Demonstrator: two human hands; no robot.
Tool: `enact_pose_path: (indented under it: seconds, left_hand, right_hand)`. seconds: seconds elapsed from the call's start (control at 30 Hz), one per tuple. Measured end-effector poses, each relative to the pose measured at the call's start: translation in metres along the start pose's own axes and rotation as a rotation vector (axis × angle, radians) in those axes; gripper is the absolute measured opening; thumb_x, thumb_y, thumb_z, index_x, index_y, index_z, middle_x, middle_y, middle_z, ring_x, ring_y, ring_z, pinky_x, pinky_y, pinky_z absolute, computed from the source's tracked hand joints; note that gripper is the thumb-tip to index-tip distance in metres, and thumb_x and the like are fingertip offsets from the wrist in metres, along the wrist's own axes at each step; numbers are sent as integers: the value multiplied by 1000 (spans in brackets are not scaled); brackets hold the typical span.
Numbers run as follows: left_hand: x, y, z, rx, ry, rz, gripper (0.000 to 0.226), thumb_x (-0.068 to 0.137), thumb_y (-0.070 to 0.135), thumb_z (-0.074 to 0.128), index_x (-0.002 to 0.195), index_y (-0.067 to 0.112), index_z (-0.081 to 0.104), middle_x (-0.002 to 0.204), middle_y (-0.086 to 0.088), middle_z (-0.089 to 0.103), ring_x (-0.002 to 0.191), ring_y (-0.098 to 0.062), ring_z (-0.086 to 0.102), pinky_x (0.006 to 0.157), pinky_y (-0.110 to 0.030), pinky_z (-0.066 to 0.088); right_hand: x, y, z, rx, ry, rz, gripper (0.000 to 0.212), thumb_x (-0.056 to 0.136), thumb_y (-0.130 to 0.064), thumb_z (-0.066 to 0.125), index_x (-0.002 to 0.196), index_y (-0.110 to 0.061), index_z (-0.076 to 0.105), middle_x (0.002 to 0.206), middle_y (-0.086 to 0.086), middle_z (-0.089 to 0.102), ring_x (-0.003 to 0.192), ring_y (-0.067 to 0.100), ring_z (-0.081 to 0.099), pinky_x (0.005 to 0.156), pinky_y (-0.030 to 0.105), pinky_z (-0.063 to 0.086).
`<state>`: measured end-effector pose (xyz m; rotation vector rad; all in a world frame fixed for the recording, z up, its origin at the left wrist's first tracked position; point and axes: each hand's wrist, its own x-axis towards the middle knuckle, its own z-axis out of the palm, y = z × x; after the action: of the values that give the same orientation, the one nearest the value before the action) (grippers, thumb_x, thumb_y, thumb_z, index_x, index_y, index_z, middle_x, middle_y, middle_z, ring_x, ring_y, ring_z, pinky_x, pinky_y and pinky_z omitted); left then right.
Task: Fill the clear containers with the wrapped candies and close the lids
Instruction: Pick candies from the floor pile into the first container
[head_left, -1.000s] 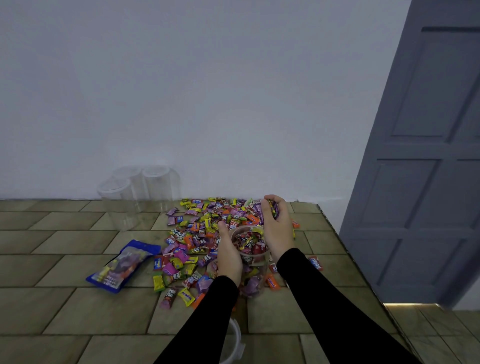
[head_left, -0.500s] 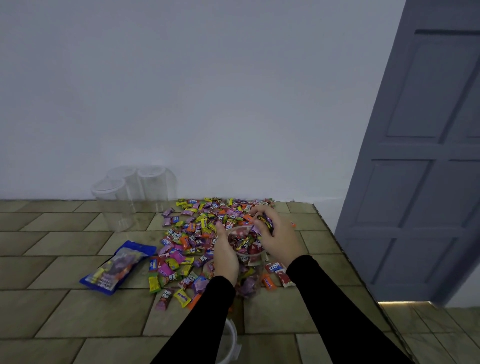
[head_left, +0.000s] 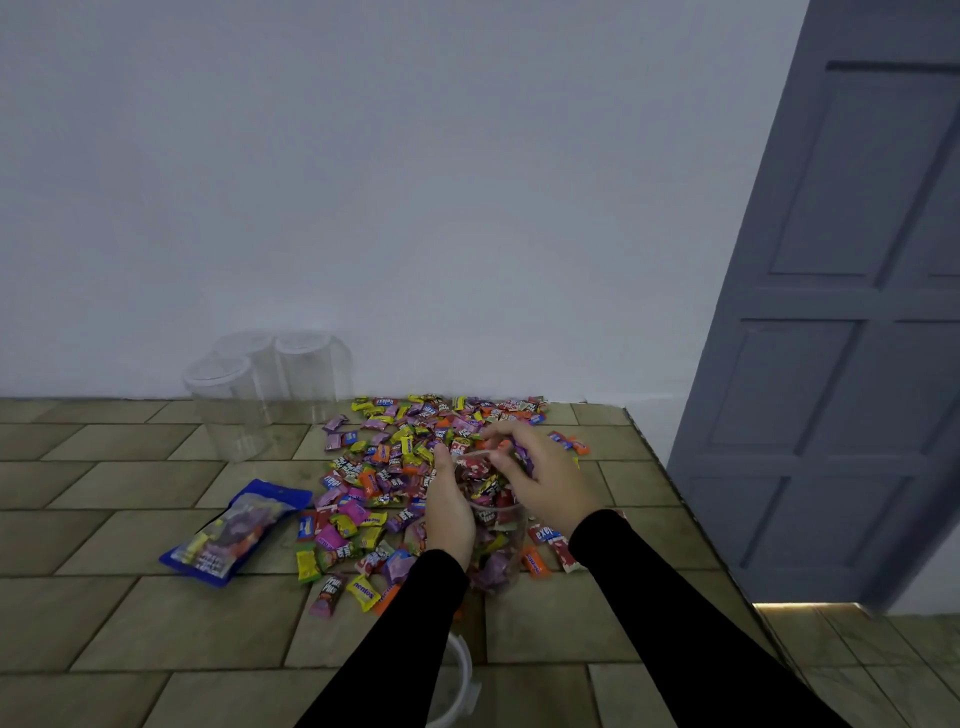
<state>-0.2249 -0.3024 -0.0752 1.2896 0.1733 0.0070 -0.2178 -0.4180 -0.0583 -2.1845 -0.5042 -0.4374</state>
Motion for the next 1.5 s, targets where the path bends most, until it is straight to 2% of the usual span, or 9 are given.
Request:
enact_pose_path:
  seconds: [0.17, 0.33, 0.5, 0.7, 0.87, 1.0, 1.17, 1.37, 1.5]
  left_hand:
    - [5, -8, -1, 17, 16, 45, 96, 74, 86, 28, 135, 17, 55, 136, 1, 55, 129, -12, 47, 115, -40, 32]
    - [35, -39, -8, -49, -30, -4, 104, 64, 95, 39, 130, 19, 59, 129, -5, 63, 121, -18, 57, 110, -45, 39]
    - [46, -48, -12, -20, -49, -99, 106, 61, 99, 34, 133, 25, 56, 132, -3, 61, 122, -20, 57, 108, -46, 40]
    - [-14, -3, -8, 89, -49, -98, 68, 99, 56, 12, 123, 14, 61, 90, 3, 65, 81, -7, 60, 54, -5, 46]
    - [-19, 4, -4, 146, -6, -138, 66, 101, 53, 15, 142, 10, 44, 134, -14, 53, 130, -28, 45, 85, -24, 33]
    - [-16, 4, -6, 173, -10, -139, 67, 100, 55, 13, 145, 14, 41, 143, -14, 49, 129, -25, 47, 91, -23, 35]
    - [-8, -2, -7, 134, 3, -153, 70, 96, 62, 14, 125, 18, 59, 99, 0, 66, 102, -17, 60, 77, -20, 44]
    - [-13, 2, -5, 153, 10, -149, 65, 101, 52, 14, 138, 13, 50, 124, -11, 57, 127, -25, 47, 79, -19, 33]
    - [-14, 3, -6, 221, 26, -110, 62, 101, 52, 13, 146, 18, 39, 146, -12, 44, 136, -25, 38, 105, -29, 29]
  right_hand:
    - [-2, 5, 11, -129, -42, -109, 27, 99, -35, 42, 116, -24, 60, 113, -11, 58, 110, 3, 50, 97, 33, 41]
    - [-8, 2, 8, 116, -26, -5, 37, 99, -32, 32, 126, -28, 57, 129, -10, 42, 129, 5, 35, 108, 20, 26]
    - [-17, 4, -5, 54, 68, 21, 34, 91, -30, 44, 122, -28, 57, 125, -10, 42, 122, -4, 37, 94, 3, 26]
    - [-16, 7, -2, -223, 58, -80, 34, 85, -34, 50, 111, -20, 67, 101, -4, 58, 95, 7, 49, 85, 20, 39]
    - [-2, -2, -2, -289, -47, -59, 42, 91, -34, 51, 129, -18, 61, 127, -1, 60, 108, 14, 58, 96, 26, 44]
    - [6, -10, -5, -305, -171, -46, 50, 92, -48, 53, 134, -21, 56, 142, -2, 51, 131, 11, 45, 111, 31, 34]
    - [7, -13, -5, -338, -259, -29, 38, 93, -28, 60, 130, -20, 59, 131, -3, 61, 122, 8, 54, 101, 14, 35]
    - [10, -15, -6, -320, -273, 42, 32, 90, -33, 64, 118, -19, 68, 124, -5, 66, 113, 10, 60, 100, 31, 46]
    - [4, -15, -12, -313, -209, -45, 33, 83, -16, 55, 111, -16, 71, 121, 0, 60, 114, 13, 53, 93, 19, 40]
